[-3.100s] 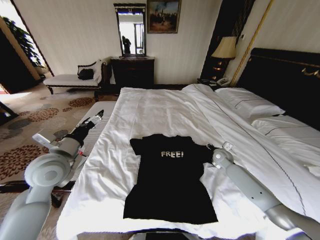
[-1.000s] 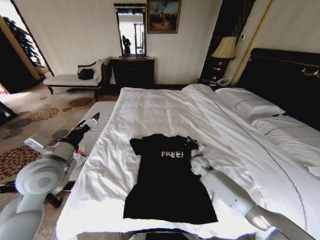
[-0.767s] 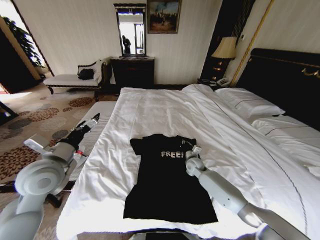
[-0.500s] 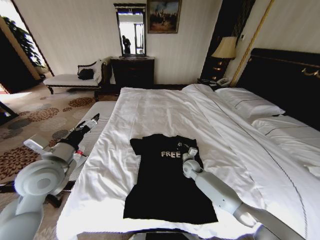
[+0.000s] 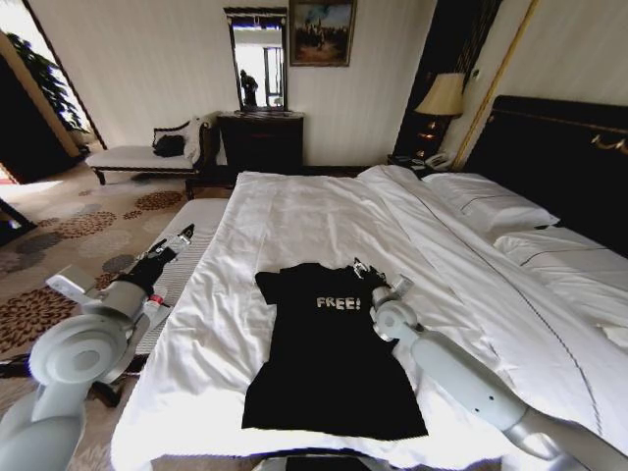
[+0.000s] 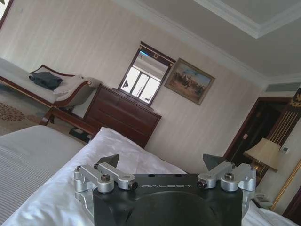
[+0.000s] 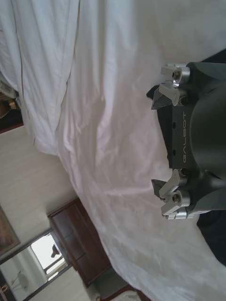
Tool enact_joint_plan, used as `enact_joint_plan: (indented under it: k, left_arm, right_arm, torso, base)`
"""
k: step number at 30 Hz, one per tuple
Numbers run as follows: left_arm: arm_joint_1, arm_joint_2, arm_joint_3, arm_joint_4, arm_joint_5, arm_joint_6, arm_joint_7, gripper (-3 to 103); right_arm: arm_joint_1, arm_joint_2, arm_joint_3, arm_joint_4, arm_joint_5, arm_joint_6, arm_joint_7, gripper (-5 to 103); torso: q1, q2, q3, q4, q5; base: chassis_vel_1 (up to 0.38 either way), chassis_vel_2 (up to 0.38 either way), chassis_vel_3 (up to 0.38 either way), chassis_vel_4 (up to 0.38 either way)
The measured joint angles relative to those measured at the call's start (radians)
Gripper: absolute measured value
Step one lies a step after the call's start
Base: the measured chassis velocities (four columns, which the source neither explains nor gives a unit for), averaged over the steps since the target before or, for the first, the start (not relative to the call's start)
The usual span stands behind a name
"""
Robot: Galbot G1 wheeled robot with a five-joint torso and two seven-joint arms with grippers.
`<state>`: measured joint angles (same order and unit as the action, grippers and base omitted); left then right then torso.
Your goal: Fold the clothes on the bed.
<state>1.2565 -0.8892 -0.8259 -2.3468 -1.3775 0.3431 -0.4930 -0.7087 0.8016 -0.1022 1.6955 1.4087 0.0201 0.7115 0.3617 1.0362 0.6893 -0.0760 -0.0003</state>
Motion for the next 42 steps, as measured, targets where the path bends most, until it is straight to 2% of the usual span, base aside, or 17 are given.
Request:
enact_joint_plan:
  k: [1,2,3,4,8,14,23,24,27,28,30,32,37,39,42]
  left_arm:
    - [0.0,0.0,0.0,0.0,0.0,0.0,0.0,100]
    - [-0.002,-0.001,0.003,-0.001,0.001,0.0,0.0,100]
    - [-0.003,-0.003,0.006,-0.002,0.002,0.0,0.0,100]
    - [-0.005,-0.005,0.01,-0.005,0.004,0.0,0.0,100]
    - [-0.003,-0.006,0.012,-0.005,0.008,0.0,0.0,100]
    - [0.008,0.001,-0.001,-0.003,0.007,0.0,0.0,100]
    - [0.006,0.001,-0.001,0.001,0.007,-0.001,0.0,100]
    - [0.005,0.0,0.002,0.001,0.007,-0.001,0.0,100]
    - [0.001,-0.003,0.008,0.002,0.01,-0.002,0.0,100]
    - [0.001,-0.003,0.008,0.002,0.01,-0.002,0.0,100]
    - [0.001,-0.005,0.01,0.002,0.012,-0.002,0.0,100]
    - [0.001,-0.005,0.01,0.002,0.012,-0.002,0.0,100]
    - [0.008,-0.005,0.006,-0.001,0.013,-0.003,0.0,100]
    - [0.01,-0.006,0.006,-0.001,0.013,-0.003,0.0,100]
    - [0.016,-0.008,0.002,-0.002,0.014,-0.004,0.0,100]
  right_arm:
    - [0.0,0.0,0.0,0.0,0.0,0.0,0.0,82]
    - [0.001,-0.008,0.006,0.0,0.027,-0.032,0.03,88]
    - [0.003,-0.012,0.016,-0.001,0.07,-0.08,0.081,88]
    - [0.007,-0.009,0.027,-0.007,0.121,-0.135,0.141,97]
    - [0.013,0.012,0.033,-0.028,0.164,-0.191,0.188,100]
    - [0.027,0.043,0.017,-0.09,0.13,-0.201,0.184,100]
    - [0.045,0.037,0.001,-0.15,0.082,-0.192,0.143,100]
    - [0.045,0.033,0.001,-0.153,0.08,-0.189,0.137,103]
    - [0.042,0.023,0.004,-0.158,0.079,-0.174,0.109,89]
    - [0.042,0.023,0.004,-0.158,0.079,-0.174,0.109,89]
    - [0.037,0.02,0.006,-0.166,0.078,-0.155,0.073,79]
    - [0.037,0.02,0.006,-0.166,0.077,-0.153,0.069,79]
    - [0.032,0.025,0.002,-0.174,0.056,-0.138,0.037,51]
    - [0.032,0.026,0.0,-0.175,0.052,-0.135,0.033,51]
    - [0.026,0.025,-0.003,-0.175,0.04,-0.123,0.019,35]
  torso:
    - [0.0,0.0,0.0,0.0,0.0]
    - [0.0,0.0,0.0,-0.0003,0.0]
    - [0.0,0.0,0.0,-0.0004,0.0]
    - [0.0,0.0,0.0,0.0,0.0]
    - [0.0,0.0,0.0,0.0007,0.0]
    - [0.0,0.0,0.0,0.0005,-0.0001]
    - [0.0,0.0,0.0,0.0005,-0.0002]
    - [0.0,0.0,0.0,0.0003,-0.0002]
    - [0.0,0.0,0.0,0.0003,-0.0002]
    - [0.0,0.0,0.0,0.0003,-0.0002]
    - [0.0,0.0,0.0,0.0003,-0.0003]
    - [0.0,0.0,0.0,0.0003,-0.0003]
    - [0.0,0.0,0.0,0.0004,-0.0002]
    - [0.0,0.0,0.0,0.0006,-0.0002]
    - [0.0,0.0,0.0,0.0005,-0.0002]
  base:
    - [0.0,0.0,0.0,0.0]
    - [0.0,0.0,0.0,0.0]
    - [0.0,0.0,0.0,0.0]
    - [0.0,0.0,0.0,0.0]
    - [0.0,0.0,0.0,0.0]
    - [0.0,0.0,0.0,0.0]
    - [0.0,0.0,0.0,0.0]
    - [0.0,0.0,0.0,0.0]
    - [0.0,0.0,0.0,0.0]
    - [0.0,0.0,0.0,0.0]
    - [0.0,0.0,0.0,0.0]
    - [0.0,0.0,0.0,0.0]
    - [0.0,0.0,0.0,0.0]
    - [0.0,0.0,0.0,0.0]
    - [0.0,0.0,0.0,0.0]
